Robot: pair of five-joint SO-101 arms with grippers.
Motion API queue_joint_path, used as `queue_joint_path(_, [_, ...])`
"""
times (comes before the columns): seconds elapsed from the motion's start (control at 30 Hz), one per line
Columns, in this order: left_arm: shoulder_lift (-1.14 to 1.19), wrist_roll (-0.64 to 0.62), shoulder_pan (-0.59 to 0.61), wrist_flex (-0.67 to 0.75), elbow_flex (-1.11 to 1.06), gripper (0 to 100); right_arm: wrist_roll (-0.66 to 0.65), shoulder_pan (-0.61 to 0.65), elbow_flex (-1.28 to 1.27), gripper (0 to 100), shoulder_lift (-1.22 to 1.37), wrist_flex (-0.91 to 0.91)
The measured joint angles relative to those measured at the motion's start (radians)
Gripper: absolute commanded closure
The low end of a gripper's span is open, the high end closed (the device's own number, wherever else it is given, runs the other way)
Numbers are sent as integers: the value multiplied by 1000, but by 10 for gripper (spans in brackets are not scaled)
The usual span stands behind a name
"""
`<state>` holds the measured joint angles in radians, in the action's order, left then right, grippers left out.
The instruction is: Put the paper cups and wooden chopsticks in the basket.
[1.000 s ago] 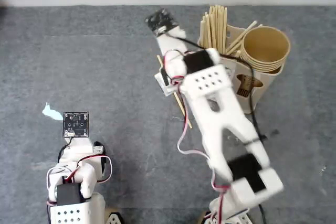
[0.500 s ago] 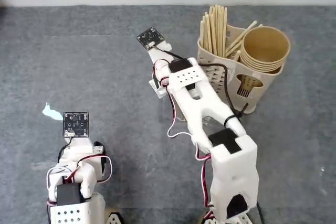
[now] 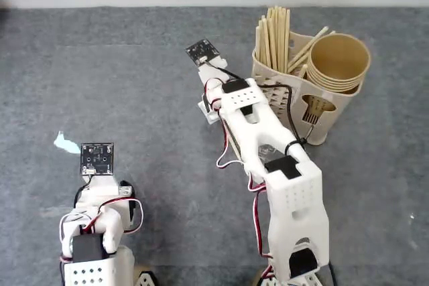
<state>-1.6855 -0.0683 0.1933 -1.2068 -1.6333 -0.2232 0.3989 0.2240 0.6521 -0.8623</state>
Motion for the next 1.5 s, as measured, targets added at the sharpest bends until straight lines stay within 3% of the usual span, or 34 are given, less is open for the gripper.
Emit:
queue_joint_path(0.43, [0, 0, 0, 0, 0, 924, -41, 3, 296, 991, 5, -436])
queue_joint_path(0.83, [0, 0, 0, 0, 0, 924, -43, 117, 315, 991, -241, -689])
queue_joint_path(1.2, [0, 0, 0, 0, 0, 924, -44, 157, 315, 991, -618, -790])
queue_joint_path(1.5, [0, 0, 0, 0, 0, 924, -44, 20, 324, 991, -844, -690])
